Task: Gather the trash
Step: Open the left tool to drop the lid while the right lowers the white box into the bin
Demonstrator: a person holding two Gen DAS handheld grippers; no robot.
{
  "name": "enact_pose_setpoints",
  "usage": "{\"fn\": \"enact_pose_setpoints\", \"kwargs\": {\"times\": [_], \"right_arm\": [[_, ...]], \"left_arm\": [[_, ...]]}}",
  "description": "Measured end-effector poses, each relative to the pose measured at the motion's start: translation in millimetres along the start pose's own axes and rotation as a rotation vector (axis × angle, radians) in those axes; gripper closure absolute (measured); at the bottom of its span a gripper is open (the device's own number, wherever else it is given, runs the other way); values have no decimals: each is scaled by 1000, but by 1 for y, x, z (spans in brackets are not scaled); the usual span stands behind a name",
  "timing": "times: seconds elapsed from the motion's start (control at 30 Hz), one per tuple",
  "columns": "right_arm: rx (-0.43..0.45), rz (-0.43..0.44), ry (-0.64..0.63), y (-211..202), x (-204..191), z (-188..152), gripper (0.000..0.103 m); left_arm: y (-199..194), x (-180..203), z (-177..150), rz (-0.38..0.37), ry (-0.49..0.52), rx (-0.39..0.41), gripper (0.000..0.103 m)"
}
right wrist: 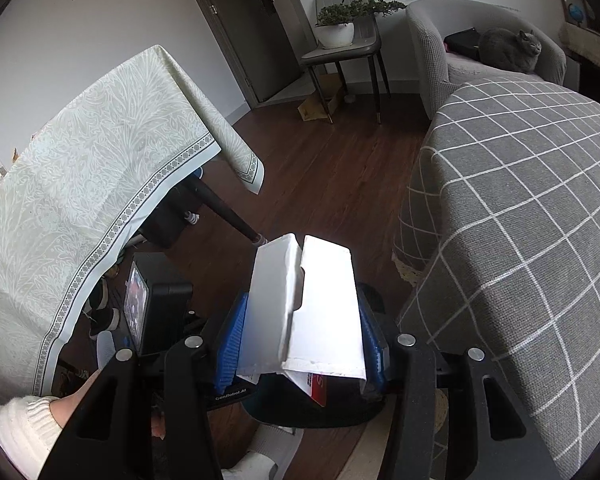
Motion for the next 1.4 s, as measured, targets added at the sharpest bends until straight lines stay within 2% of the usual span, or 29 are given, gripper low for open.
{"fn": "enact_pose_setpoints", "kwargs": {"times": [0.3,0.5,0.87,0.97,1.2,1.23,1.4], "right_arm": [[-51,-5,-11,27,-6,-3,52],[-113,-18,-26,52,-11,-12,52],[-249,-40,-36,92,-9,-39,52],[-275,-42,-28,100,-7,-47,52],[-347,-57,-3,124,4,-65,51],[-359,-59,-3,128,4,-68,49],[-380,-70,5,136,7,-78,41]], "left_arm": [[-23,-26,3,21,-45,59,39],[-46,-41,10,-3,-90,112,38],[-87,-24,28,-71,-87,216,38],[-96,-23,33,-95,-101,236,42],[-108,-18,37,-128,-96,251,66],[-109,-16,37,-135,-94,253,69],[-120,-5,41,-139,-52,274,72]]}}
Point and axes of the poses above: each gripper's, at about its wrist camera, not at the fingertips, and y roughly the way its jaws point, x to its right, z to its top, the point moved 2 cm from there along y, roughly the way its jaws point, and after that the axes turned 1 degree about x, right-handed, at the moved point
